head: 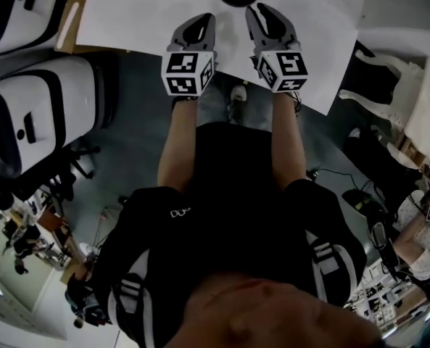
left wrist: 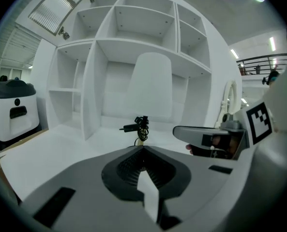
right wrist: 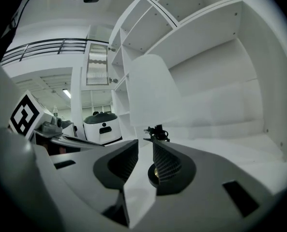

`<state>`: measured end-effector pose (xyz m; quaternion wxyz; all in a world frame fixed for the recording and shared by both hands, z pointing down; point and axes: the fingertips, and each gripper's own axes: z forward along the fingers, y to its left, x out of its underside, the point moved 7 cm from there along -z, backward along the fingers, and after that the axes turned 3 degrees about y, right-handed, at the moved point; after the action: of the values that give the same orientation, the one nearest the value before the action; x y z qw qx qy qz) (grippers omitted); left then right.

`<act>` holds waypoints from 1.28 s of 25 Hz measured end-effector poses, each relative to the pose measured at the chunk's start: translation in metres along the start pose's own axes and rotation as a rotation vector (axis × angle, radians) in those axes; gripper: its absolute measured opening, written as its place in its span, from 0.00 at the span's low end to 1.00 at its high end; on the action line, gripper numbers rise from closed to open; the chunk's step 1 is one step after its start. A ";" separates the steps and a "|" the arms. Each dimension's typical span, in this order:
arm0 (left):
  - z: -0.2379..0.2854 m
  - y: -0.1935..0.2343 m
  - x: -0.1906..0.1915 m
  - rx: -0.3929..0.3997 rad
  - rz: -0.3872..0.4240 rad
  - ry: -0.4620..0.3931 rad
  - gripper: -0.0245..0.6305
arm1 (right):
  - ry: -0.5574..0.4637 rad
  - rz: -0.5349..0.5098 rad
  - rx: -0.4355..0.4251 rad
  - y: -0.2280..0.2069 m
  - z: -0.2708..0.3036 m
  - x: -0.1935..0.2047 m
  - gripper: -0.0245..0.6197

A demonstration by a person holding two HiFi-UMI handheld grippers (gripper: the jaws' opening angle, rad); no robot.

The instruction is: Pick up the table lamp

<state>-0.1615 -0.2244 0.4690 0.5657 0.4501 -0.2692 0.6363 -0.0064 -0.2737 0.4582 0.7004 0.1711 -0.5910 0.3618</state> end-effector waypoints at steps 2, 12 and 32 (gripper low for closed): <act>0.007 0.002 0.006 0.009 0.003 0.028 0.05 | 0.012 0.005 0.009 -0.004 0.009 0.012 0.18; 0.025 0.036 0.020 0.008 0.021 0.135 0.05 | -0.022 -0.042 0.051 -0.011 0.056 0.055 0.23; 0.050 0.061 0.024 0.095 -0.048 0.196 0.05 | 0.030 -0.179 0.143 -0.037 0.125 0.076 0.39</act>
<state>-0.2058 -0.2685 0.5231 0.5824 0.4182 -0.1715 0.6757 -0.0656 -0.3589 0.5681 0.7246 0.2672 -0.5355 0.3416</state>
